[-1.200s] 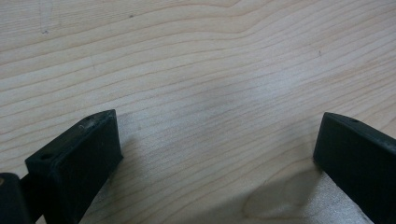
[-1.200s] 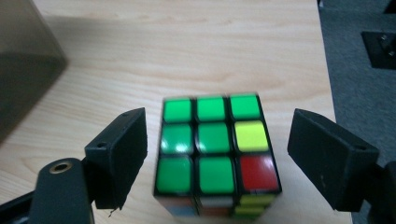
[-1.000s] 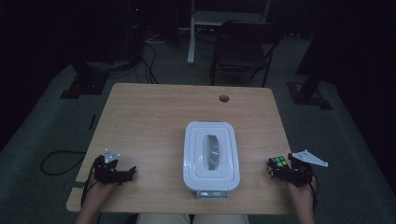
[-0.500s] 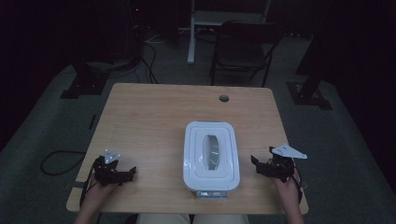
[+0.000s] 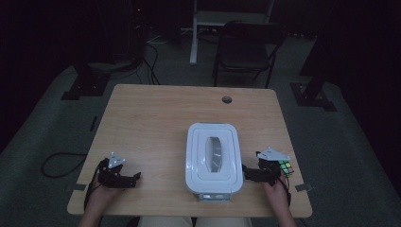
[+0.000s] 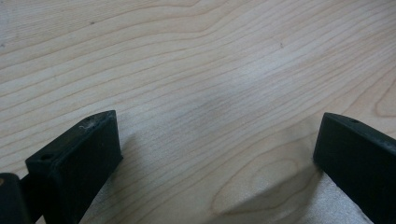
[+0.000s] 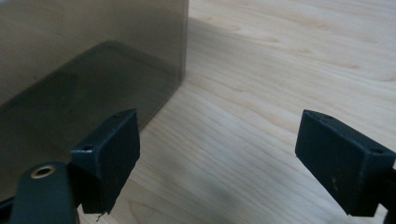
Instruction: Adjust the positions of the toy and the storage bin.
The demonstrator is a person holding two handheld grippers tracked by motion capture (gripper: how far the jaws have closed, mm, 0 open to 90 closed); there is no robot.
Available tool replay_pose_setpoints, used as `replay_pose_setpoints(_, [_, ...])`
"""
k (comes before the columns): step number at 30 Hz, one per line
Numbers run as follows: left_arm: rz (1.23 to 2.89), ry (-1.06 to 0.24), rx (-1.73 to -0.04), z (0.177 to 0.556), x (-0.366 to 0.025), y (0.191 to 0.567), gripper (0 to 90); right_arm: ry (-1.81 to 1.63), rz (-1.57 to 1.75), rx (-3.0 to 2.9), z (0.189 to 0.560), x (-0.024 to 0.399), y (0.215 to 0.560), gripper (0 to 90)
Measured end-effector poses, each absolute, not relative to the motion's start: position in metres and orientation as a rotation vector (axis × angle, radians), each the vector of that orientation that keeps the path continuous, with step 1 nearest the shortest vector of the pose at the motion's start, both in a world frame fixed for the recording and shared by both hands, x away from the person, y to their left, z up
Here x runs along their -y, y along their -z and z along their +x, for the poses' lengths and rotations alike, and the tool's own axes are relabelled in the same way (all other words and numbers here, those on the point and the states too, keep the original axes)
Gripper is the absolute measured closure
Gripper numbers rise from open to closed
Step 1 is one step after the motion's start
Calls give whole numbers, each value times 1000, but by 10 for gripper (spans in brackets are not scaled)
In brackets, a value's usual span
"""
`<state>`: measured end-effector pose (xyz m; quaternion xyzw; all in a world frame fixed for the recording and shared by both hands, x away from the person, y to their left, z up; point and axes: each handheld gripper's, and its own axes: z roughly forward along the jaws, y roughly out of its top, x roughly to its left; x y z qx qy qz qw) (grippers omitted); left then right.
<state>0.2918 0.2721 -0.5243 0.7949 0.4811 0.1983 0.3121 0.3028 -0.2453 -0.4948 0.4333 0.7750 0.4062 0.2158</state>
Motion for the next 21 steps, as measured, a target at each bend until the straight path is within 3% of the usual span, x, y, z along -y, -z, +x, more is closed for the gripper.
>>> replay_pose_setpoints(21, [2113,-511,-1238,291,-271,524,15,-991,1275,-2212,316,231,526,142])
